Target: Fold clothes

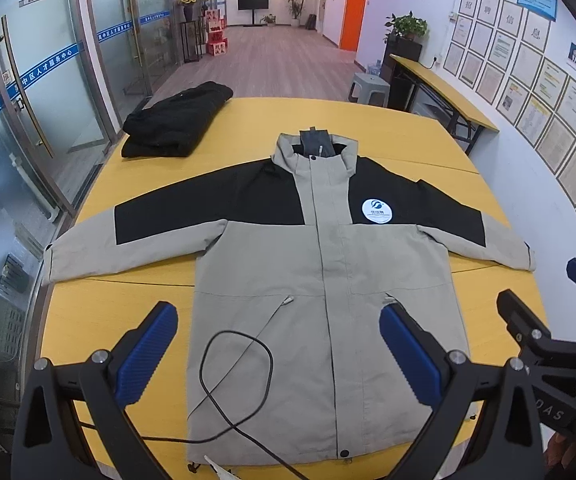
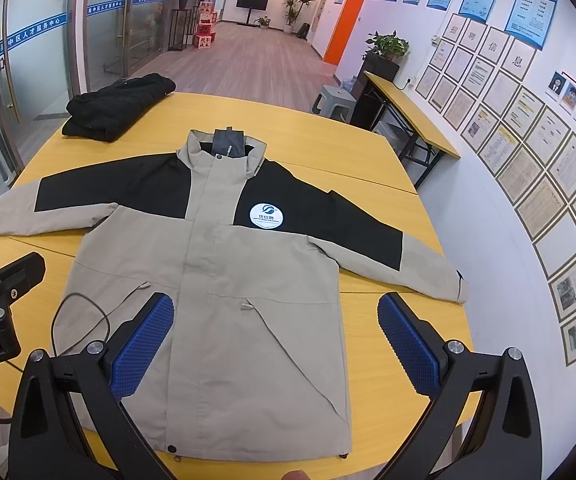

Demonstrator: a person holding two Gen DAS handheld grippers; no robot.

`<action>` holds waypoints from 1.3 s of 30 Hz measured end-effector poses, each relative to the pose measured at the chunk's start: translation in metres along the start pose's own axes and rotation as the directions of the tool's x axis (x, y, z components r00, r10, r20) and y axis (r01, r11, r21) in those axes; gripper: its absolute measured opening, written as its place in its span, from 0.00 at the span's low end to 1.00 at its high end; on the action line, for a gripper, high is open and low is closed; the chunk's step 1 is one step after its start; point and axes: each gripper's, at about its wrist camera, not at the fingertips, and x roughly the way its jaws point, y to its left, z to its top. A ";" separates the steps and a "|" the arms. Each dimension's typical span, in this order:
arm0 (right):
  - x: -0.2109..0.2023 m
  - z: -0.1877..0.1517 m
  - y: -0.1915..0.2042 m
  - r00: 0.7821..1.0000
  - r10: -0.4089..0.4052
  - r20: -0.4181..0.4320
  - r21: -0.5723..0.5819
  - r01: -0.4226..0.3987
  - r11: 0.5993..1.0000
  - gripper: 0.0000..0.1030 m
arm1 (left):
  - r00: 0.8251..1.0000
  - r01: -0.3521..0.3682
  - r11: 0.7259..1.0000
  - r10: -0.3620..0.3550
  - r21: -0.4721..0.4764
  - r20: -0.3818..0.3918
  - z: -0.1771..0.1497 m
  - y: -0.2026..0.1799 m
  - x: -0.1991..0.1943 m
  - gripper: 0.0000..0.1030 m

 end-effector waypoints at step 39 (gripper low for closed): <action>0.009 0.004 0.008 1.000 0.019 -0.015 0.001 -0.018 1.000 1.00 | 0.997 -0.067 0.997 0.068 0.029 -0.036 -0.004 0.000 0.012 1.00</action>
